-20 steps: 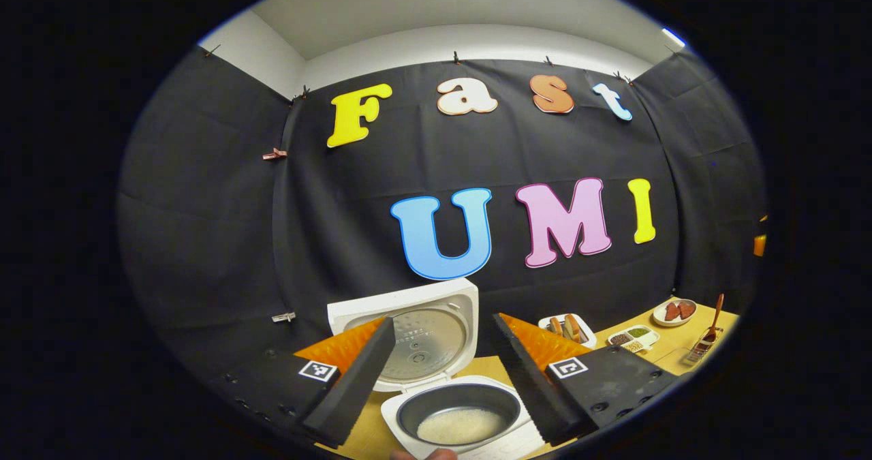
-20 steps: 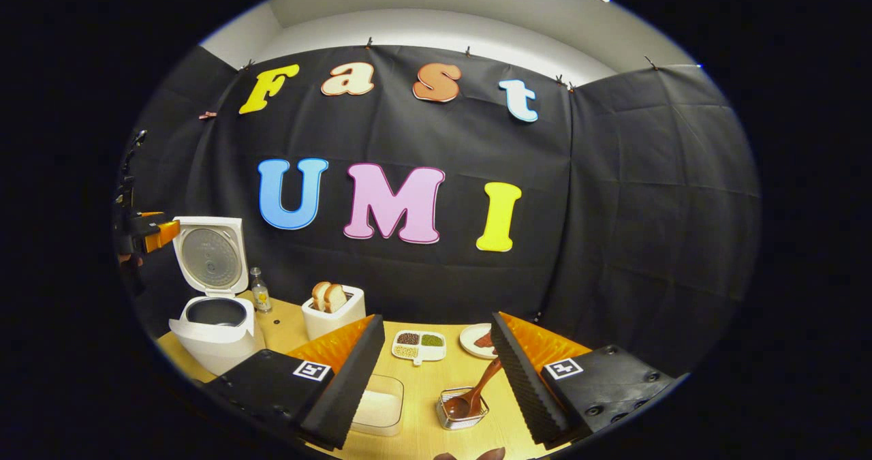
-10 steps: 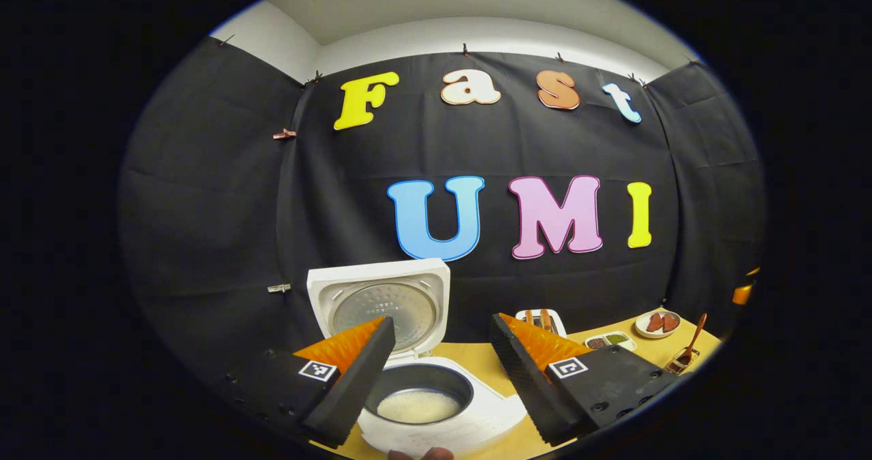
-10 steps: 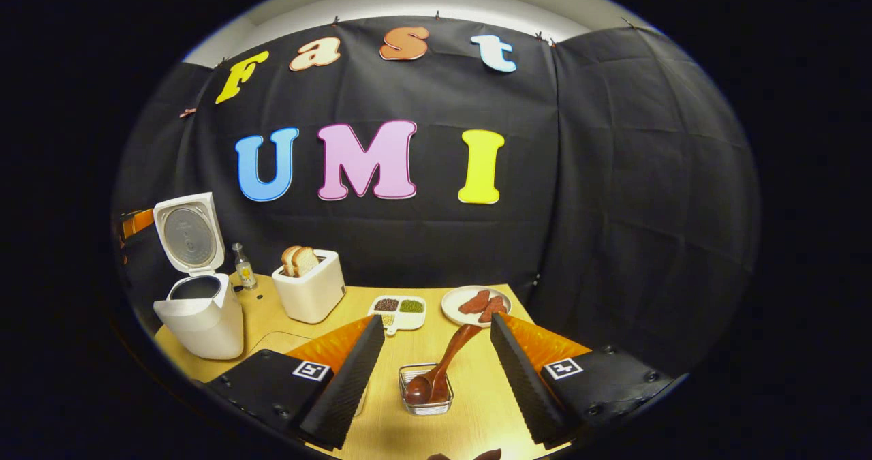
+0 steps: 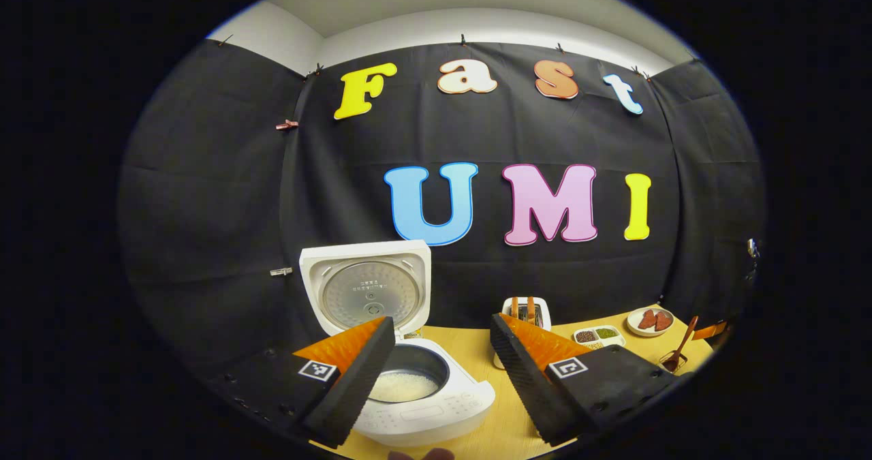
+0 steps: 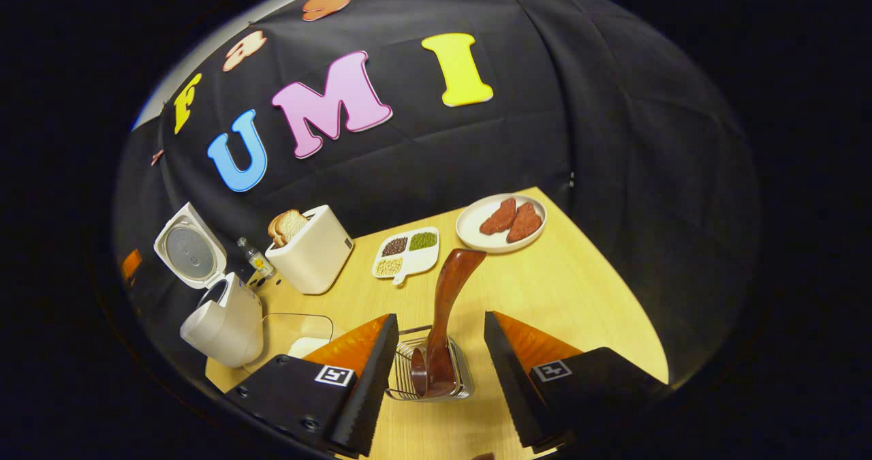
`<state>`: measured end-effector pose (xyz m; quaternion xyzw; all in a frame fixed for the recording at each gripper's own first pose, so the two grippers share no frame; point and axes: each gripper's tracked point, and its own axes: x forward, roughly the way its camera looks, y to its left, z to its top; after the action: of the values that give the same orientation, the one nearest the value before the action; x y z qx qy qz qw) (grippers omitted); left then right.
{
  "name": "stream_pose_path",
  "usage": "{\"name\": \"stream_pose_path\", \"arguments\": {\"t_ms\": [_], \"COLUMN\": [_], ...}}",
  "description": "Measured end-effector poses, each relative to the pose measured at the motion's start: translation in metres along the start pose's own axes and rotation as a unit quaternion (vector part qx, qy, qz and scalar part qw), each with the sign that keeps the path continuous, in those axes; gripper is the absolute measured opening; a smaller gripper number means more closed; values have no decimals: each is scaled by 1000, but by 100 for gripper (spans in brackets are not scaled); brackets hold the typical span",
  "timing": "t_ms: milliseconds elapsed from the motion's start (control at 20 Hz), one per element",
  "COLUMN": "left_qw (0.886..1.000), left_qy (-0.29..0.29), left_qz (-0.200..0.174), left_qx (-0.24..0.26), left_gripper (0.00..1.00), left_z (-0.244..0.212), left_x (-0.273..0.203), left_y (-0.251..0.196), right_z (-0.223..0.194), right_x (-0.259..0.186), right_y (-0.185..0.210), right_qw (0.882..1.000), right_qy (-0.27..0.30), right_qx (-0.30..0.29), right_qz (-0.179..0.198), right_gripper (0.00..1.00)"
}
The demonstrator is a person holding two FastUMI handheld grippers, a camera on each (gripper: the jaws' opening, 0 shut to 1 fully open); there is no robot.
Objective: Close the left gripper, press the button to open the rice cooker; take a wooden spoon from the chopstick holder with the right hand, scoop a spoonful of rice and pour it into the rice cooker, then put the wooden spoon back into the chopstick holder.
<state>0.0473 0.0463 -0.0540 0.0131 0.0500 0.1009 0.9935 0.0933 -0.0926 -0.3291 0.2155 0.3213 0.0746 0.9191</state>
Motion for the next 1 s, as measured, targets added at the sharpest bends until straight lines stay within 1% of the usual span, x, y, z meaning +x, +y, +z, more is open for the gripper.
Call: {"name": "stream_pose_path", "arguments": {"t_ms": [50, 100, 150, 200, 250, 300, 350, 400, 550, 750, 850, 1000], "left_qw": [1000, 1000, 1000, 1000, 1000, 999, 999, 999, 999, 999, 999, 999], "left_qy": [3, 8, 13, 17, 22, 27, 30, 32, 31, 26, 22, 25], "left_qz": [1, 2, 4, 7, 10, 11, 11, 10, 9, -1, -9, -20], "left_qx": [-1, -4, -7, -9, -12, -16, -21, -25, -25, -25, -25, -23], "left_gripper": [97, 97, 97, 97, 97, 97, 97, 97, 97, 97, 97, 97], "left_z": [-1, -4, -8, -12, -15, -19, -21, -23, -27, -24, -22, -24], "left_x": [-2, -3, -5, -7, -8, -9, -10, -10, -11, -7, -7, -4], "left_y": [-1, -2, -2, -1, 0, 0, 1, 2, 9, 15, 18, 23], "right_z": [-3, -6, -8, -11, -17, -25, -19, -14, -3, 34, 46, 59], "right_x": [11, 23, 33, 39, 43, 49, 54, 43, 35, 11, -2, -20], "right_y": [-1, -1, -2, 0, 5, 4, -7, -6, 3, 13, 19, 40], "right_qw": [1000, 1000, 999, 998, 996, 996, 996, 996, 998, 997, 996, 995], "right_qy": [11, 21, 32, 45, 62, 68, 60, 54, 15, -47, -70, -95], "right_qx": [11, 21, 35, 51, 62, 58, 64, 71, 62, 52, 51, 36], "right_qz": [3, 5, 12, 17, 26, 18, 4, 1, 5, -4, -9, -4], "right_gripper": [74, 70, 57, 52, 40, 31, 25, 18, 11, 10, 10, 10]}}
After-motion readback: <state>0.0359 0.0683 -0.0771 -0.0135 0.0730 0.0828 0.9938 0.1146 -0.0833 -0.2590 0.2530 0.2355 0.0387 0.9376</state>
